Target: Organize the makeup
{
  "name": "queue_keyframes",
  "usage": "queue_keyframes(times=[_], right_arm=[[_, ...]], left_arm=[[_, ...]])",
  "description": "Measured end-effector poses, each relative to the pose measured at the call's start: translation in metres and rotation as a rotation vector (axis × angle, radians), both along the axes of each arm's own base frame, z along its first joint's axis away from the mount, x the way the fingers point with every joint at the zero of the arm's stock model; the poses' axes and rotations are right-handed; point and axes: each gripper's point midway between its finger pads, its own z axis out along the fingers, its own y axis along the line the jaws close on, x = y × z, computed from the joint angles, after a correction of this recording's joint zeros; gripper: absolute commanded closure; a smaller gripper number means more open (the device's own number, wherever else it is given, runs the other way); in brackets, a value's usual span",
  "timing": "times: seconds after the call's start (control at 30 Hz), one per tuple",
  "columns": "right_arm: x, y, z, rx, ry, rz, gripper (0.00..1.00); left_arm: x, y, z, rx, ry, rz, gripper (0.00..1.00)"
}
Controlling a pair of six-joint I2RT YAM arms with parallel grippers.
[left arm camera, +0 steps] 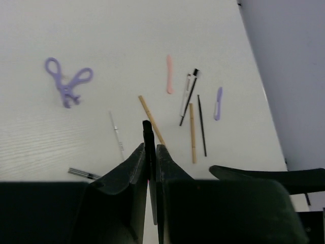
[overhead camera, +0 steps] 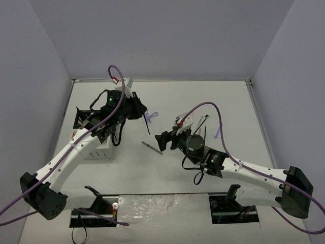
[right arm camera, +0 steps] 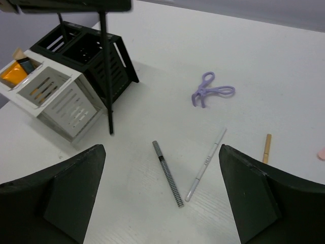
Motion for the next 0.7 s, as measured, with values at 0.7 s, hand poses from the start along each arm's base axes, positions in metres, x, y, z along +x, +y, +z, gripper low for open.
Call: queue_keyframes(times=[0.7], right_arm=[[0.017, -0.085, -0.026, -0.003, 0.093, -0.282, 0.06]], left_arm=[[0.090, 0.290, -0.018, 0.466, -0.176, 0.776, 1.00]])
